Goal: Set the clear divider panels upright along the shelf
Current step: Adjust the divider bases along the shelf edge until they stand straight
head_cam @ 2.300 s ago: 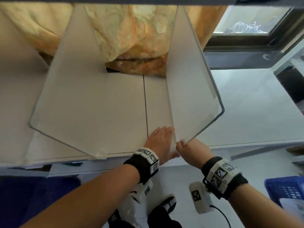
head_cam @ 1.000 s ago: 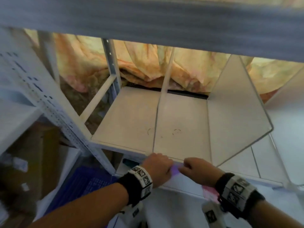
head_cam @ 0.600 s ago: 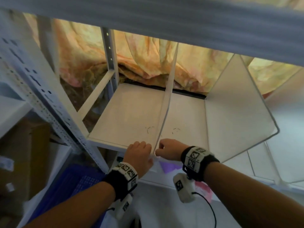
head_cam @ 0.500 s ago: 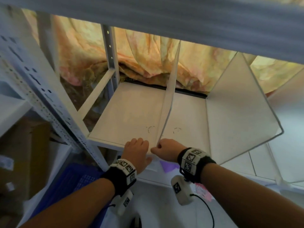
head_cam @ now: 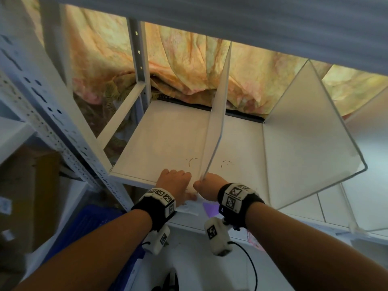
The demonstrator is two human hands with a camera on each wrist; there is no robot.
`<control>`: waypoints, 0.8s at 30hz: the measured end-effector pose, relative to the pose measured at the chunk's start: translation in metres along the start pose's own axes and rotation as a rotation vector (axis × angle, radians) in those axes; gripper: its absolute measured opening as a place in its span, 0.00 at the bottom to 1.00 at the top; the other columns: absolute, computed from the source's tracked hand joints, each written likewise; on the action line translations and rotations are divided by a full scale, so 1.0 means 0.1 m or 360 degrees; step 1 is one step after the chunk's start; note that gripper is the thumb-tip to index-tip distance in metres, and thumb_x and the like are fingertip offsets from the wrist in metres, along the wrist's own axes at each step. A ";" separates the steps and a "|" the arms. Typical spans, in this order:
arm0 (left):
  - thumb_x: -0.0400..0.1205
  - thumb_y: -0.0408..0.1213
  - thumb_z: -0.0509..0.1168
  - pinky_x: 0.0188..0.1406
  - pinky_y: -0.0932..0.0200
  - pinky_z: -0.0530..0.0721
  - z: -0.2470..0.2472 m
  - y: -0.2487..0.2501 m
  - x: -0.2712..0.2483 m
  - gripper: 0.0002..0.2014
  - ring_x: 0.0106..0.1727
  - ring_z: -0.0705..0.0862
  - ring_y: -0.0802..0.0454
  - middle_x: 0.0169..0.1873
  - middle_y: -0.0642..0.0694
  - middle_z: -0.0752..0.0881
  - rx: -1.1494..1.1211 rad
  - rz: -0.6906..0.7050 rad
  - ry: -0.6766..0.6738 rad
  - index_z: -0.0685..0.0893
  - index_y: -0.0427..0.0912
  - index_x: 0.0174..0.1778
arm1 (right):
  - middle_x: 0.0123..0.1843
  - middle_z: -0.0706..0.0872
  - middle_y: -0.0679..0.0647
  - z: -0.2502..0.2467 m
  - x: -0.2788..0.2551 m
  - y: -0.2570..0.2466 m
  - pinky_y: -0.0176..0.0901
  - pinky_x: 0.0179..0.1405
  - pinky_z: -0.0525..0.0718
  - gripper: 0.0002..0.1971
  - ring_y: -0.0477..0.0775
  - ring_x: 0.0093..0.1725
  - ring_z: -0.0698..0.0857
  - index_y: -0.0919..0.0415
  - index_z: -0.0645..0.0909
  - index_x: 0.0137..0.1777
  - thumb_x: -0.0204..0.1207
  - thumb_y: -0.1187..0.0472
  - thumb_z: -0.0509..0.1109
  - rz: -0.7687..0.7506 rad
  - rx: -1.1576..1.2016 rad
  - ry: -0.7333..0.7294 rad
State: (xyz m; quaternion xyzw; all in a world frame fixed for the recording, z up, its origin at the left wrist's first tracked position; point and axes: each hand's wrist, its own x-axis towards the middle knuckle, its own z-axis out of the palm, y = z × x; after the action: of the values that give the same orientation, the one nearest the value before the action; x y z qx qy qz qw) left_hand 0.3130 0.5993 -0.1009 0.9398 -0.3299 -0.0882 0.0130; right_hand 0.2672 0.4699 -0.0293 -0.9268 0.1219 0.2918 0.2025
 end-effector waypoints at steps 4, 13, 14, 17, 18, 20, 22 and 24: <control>0.71 0.67 0.65 0.55 0.46 0.67 0.03 -0.02 0.03 0.26 0.53 0.81 0.46 0.48 0.51 0.82 0.0026 -0.0004 -0.0018 0.73 0.51 0.51 | 0.34 0.73 0.54 0.03 0.11 0.00 0.43 0.35 0.71 0.14 0.53 0.32 0.71 0.61 0.69 0.34 0.81 0.58 0.59 0.0065 0.0082 -0.0061; 0.72 0.70 0.61 0.58 0.46 0.67 -0.03 0.01 0.04 0.28 0.55 0.82 0.47 0.52 0.51 0.83 0.0060 -0.0004 -0.0096 0.76 0.50 0.54 | 0.34 0.75 0.53 0.04 0.05 0.01 0.41 0.27 0.69 0.13 0.52 0.31 0.74 0.62 0.73 0.36 0.81 0.57 0.59 0.0115 0.0188 -0.0030; 0.73 0.70 0.59 0.58 0.46 0.67 -0.02 0.03 0.02 0.27 0.55 0.82 0.47 0.52 0.51 0.84 0.0045 -0.0016 -0.0113 0.76 0.51 0.54 | 0.34 0.74 0.53 0.04 0.02 0.01 0.40 0.27 0.68 0.15 0.53 0.33 0.75 0.61 0.72 0.34 0.82 0.57 0.59 0.0125 0.0194 -0.0034; 0.75 0.67 0.59 0.56 0.48 0.70 0.00 0.07 0.01 0.23 0.53 0.82 0.49 0.52 0.53 0.84 -0.0006 -0.0034 -0.0157 0.77 0.53 0.53 | 0.37 0.76 0.54 0.01 -0.08 -0.01 0.42 0.34 0.73 0.15 0.54 0.36 0.76 0.62 0.73 0.36 0.83 0.56 0.59 0.0136 0.0256 -0.0032; 0.75 0.66 0.59 0.56 0.49 0.72 0.00 0.09 0.02 0.21 0.52 0.82 0.50 0.50 0.53 0.84 -0.0035 -0.0022 -0.0163 0.77 0.53 0.52 | 0.38 0.77 0.54 0.00 -0.12 -0.01 0.43 0.36 0.75 0.15 0.55 0.37 0.76 0.64 0.75 0.39 0.83 0.55 0.59 0.0130 0.0282 -0.0039; 0.75 0.62 0.60 0.54 0.50 0.76 -0.01 0.09 0.05 0.16 0.47 0.83 0.51 0.48 0.54 0.85 -0.0081 0.0029 -0.0160 0.77 0.55 0.49 | 0.38 0.79 0.55 -0.04 -0.21 0.00 0.43 0.35 0.78 0.13 0.56 0.39 0.79 0.64 0.80 0.47 0.82 0.54 0.61 0.0090 0.0298 -0.0060; 0.76 0.60 0.60 0.50 0.51 0.79 -0.04 0.13 0.06 0.13 0.44 0.83 0.51 0.47 0.54 0.86 -0.0057 0.0115 -0.0139 0.76 0.55 0.48 | 0.37 0.80 0.55 -0.09 -0.30 0.01 0.41 0.31 0.77 0.13 0.56 0.40 0.80 0.64 0.83 0.51 0.81 0.55 0.64 0.0018 0.0277 -0.0063; 0.79 0.57 0.61 0.45 0.55 0.79 -0.11 0.18 0.05 0.10 0.40 0.81 0.52 0.44 0.55 0.85 -0.0045 0.0186 -0.0126 0.74 0.56 0.44 | 0.37 0.81 0.56 -0.14 -0.39 0.04 0.40 0.29 0.76 0.15 0.54 0.35 0.79 0.67 0.84 0.53 0.82 0.55 0.64 -0.0031 0.0235 -0.0048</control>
State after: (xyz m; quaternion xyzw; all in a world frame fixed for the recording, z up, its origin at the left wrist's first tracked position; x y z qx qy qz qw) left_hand 0.3079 0.5818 -0.0898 0.9144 -0.3833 -0.1289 0.0183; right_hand 0.2415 0.4642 0.0029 -0.9060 0.1309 0.2939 0.2751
